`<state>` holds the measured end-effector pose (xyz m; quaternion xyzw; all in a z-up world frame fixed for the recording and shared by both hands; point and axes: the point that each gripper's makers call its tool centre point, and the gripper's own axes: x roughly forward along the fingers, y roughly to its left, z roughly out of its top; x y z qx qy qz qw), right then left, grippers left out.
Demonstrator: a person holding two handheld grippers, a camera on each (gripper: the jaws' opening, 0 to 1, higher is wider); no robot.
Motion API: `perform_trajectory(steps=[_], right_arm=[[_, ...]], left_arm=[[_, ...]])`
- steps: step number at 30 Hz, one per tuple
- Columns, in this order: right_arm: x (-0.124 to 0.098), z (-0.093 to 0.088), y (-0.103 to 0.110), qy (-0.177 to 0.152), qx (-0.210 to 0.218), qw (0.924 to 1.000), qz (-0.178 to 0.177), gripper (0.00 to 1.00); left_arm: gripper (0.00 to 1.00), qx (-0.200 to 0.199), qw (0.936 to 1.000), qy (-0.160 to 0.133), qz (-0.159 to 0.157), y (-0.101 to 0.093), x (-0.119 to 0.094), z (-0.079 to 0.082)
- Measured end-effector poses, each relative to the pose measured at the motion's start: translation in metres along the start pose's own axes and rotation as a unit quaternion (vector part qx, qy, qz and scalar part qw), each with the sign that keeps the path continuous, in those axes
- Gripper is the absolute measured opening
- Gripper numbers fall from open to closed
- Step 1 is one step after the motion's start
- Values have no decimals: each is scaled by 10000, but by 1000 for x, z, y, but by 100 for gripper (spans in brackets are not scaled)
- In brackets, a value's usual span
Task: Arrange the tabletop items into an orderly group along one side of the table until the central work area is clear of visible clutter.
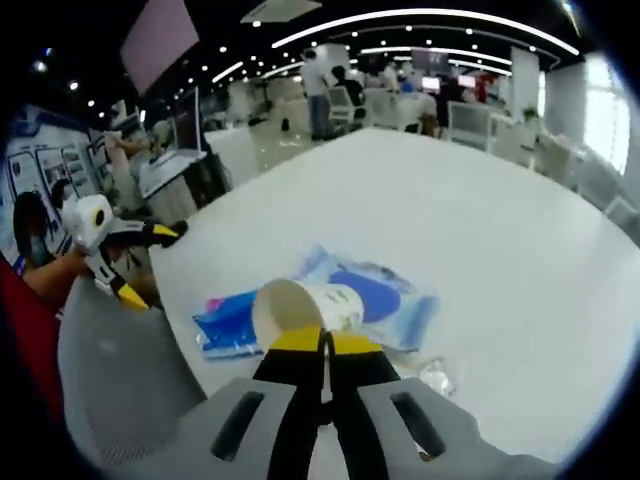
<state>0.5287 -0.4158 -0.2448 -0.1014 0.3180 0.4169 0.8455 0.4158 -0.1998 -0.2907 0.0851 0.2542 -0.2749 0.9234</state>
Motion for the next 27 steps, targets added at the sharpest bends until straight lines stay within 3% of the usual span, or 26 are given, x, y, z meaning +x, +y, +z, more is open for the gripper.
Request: perform_trajectory(steps=[8, 13, 18, 27], right_arm=[[9, 33, 19, -97, -56, 9993, 357, 1], [14, 48, 33, -133, -19, 9979, 626, 1], [18, 59, 47, -88, -53, 9963, 858, 1], [22, 77, 59, 1, -297, 9946, 990, 1]], left_arm=[[79, 90, 9999, -130, 38, 1, -2, 6], [80, 478, 9986, -225, 21, -3, -2, 15], [80, 1180, 9928, -200, 31, -8, 0, 23], [80, 1515, 9881, -262, -13, -6, 11, 40]])
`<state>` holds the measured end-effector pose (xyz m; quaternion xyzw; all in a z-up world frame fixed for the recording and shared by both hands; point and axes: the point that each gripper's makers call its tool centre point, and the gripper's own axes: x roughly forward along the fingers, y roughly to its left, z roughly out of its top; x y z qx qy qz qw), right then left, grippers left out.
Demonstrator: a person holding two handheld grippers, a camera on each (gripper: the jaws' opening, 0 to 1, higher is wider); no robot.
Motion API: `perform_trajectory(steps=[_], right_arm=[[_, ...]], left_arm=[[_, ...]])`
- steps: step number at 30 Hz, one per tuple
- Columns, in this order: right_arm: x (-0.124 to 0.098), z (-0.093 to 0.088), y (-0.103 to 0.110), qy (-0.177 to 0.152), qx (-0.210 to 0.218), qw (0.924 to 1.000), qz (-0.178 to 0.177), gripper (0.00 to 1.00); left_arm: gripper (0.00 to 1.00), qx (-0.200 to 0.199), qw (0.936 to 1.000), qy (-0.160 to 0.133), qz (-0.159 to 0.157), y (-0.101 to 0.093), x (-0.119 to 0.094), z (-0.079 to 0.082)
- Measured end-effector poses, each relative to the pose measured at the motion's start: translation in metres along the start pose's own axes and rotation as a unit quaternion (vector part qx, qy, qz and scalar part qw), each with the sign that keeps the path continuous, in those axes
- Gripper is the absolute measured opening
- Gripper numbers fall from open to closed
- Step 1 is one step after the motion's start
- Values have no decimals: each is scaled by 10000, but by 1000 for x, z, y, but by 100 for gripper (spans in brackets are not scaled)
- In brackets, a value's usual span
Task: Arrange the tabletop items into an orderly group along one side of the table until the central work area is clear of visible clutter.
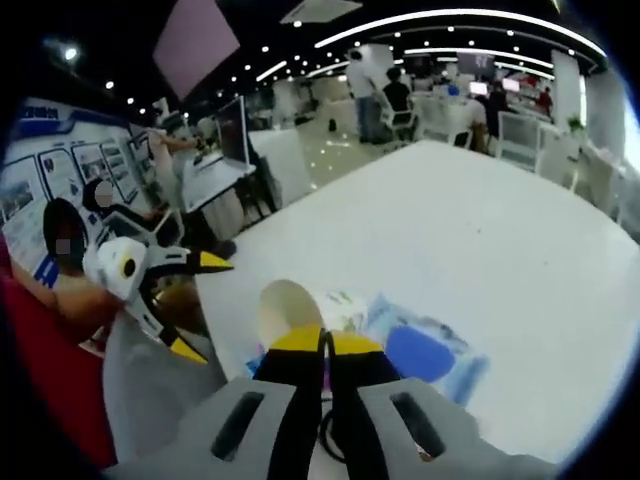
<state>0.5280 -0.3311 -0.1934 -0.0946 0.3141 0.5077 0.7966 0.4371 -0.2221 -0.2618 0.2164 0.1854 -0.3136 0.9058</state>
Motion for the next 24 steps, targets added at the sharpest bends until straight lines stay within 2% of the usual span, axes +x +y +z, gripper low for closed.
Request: perform_trajectory(steps=[4, 8, 11, 16, 20, 24], right_arm=[[3, 3, 6, 57, -18, 9999, 129, 1], [3, 4, 12, 79, -27, 9997, 215, 1], [4, 5, 16, 113, -44, 9996, 274, 1], [2, 5, 22, 148, -52, 9992, 359, 1], [2, 4, 28, 193, -44, 9988, 448, 1], [1, 4, 35, 220, -31, 9981, 569, 1]], left_arm=[[80, 428, 9990, -127, -30, 4, 8, 20], [79, 679, 9973, -269, -33, 9, 14, 39], [77, 991, 9942, -416, -59, 12, 19, 54], [77, 1327, 9902, -434, -108, 13, 27, 66], [76, 1654, 9847, -508, -202, 7, 33, 77], [72, 1784, 9820, -567, -267, 4, 36, 81]])
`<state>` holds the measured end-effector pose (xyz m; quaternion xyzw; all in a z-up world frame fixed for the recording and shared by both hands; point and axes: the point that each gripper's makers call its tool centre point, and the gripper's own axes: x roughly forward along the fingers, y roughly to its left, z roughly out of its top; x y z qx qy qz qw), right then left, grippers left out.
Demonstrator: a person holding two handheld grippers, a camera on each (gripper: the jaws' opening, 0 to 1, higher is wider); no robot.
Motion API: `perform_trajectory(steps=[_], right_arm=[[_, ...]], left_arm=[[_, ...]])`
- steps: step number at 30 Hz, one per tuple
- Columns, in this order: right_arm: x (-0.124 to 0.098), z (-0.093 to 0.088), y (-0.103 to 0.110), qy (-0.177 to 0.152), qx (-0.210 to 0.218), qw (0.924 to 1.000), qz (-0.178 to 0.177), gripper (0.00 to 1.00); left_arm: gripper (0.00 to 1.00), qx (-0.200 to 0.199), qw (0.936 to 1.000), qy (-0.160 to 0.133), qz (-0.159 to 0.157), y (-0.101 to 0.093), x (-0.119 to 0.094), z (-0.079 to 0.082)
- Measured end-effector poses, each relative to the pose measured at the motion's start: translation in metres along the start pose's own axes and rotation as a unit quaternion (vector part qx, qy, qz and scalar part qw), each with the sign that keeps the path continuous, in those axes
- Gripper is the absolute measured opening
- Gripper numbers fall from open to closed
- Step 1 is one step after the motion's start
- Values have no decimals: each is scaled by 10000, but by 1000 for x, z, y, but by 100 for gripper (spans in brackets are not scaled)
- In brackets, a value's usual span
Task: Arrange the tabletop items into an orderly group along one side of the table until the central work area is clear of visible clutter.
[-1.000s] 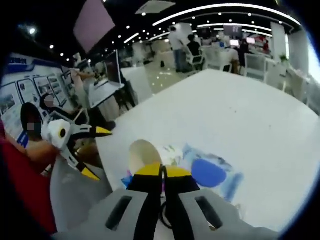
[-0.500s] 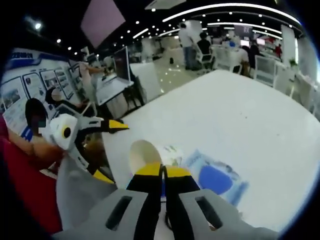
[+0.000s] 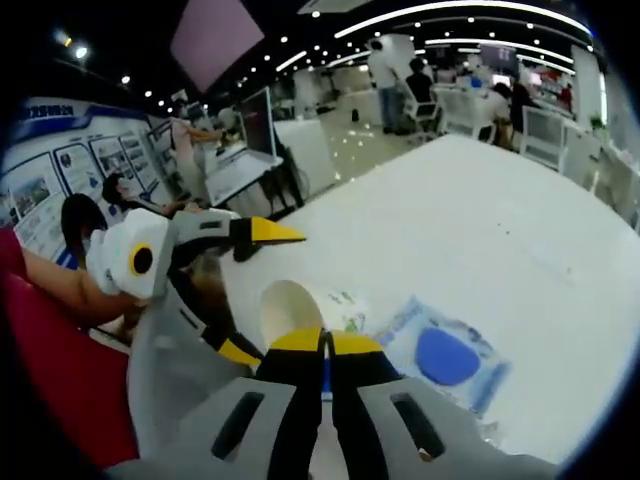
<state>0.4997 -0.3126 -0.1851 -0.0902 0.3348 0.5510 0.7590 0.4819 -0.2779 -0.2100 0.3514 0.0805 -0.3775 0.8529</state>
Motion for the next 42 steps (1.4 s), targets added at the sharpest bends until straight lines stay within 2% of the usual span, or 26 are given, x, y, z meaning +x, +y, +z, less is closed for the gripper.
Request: perform_trajectory(steps=[6, 10, 19, 23, 30, 34, 42], right_arm=[[-1, 1, 10, 12, 48, 9997, 221, 1], [0, 0, 13, 61, 29, 9995, 308, 1], [1, -1, 15, 111, 4, 9992, 386, 1], [1, -3, 15, 161, -36, 9990, 407, 1], [1, -5, 12, 191, -117, 9991, 352, 1], [3, -6, 11, 213, -135, 9991, 326, 1], [6, -6, 11, 210, -206, 9991, 299, 2]], left_arm=[[68, 271, 9996, -11, -94, -5, 6, 1], [61, 473, 9987, -144, -141, -6, 6, 7], [48, 502, 9977, -359, -287, -13, 7, 16], [46, 462, 9975, -401, -352, -16, 8, 18], [45, 217, 9976, -530, -401, -17, 8, 24], [44, 97, 9979, -491, -410, -18, 8, 23], [42, -494, 9958, -629, -442, -18, 5, 23]])
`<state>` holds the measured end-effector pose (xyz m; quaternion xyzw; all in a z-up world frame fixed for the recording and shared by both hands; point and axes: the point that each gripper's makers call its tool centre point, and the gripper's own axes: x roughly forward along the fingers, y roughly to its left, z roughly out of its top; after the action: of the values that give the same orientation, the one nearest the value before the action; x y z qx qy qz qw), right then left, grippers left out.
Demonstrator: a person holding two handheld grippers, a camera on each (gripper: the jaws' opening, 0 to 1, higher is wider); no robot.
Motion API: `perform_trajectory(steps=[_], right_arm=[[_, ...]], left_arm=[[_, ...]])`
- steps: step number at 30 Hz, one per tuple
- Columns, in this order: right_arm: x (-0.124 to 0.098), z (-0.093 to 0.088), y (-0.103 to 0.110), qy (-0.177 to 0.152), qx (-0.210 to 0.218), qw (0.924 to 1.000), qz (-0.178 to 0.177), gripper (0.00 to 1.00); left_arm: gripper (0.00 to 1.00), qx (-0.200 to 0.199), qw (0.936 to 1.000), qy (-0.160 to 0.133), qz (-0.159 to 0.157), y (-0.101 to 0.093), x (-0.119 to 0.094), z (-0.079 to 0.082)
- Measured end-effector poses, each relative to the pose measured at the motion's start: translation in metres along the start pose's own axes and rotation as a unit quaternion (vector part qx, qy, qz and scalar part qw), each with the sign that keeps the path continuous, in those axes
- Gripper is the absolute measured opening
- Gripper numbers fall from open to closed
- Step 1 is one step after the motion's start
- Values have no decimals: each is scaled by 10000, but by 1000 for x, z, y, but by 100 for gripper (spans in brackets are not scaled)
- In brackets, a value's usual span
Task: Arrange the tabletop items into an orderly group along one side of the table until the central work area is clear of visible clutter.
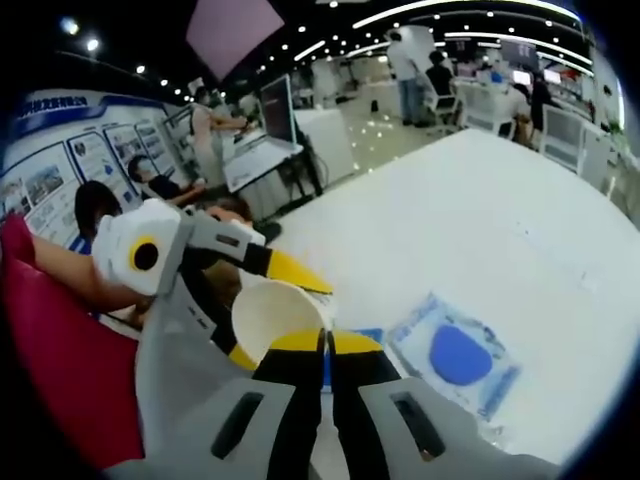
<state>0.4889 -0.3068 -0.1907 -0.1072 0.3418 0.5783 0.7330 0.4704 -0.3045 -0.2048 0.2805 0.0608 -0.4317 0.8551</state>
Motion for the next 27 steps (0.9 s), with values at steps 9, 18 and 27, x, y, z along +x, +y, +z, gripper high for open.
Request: perform_trajectory(steps=[9, 18, 27], right_arm=[[-1, 8, 2, -194, -1, 9998, 23, 2], [-10, 12, -6, -419, -16, 9990, -156, 1], [-12, 10, -8, -528, -175, 9981, -280, 3]], left_arm=[[41, -607, 9977, -306, 78, 4, -4, 3], [41, -1073, 9932, -412, 156, 8, -7, -2], [41, -1611, 9843, -589, 418, 30, -16, -5]])
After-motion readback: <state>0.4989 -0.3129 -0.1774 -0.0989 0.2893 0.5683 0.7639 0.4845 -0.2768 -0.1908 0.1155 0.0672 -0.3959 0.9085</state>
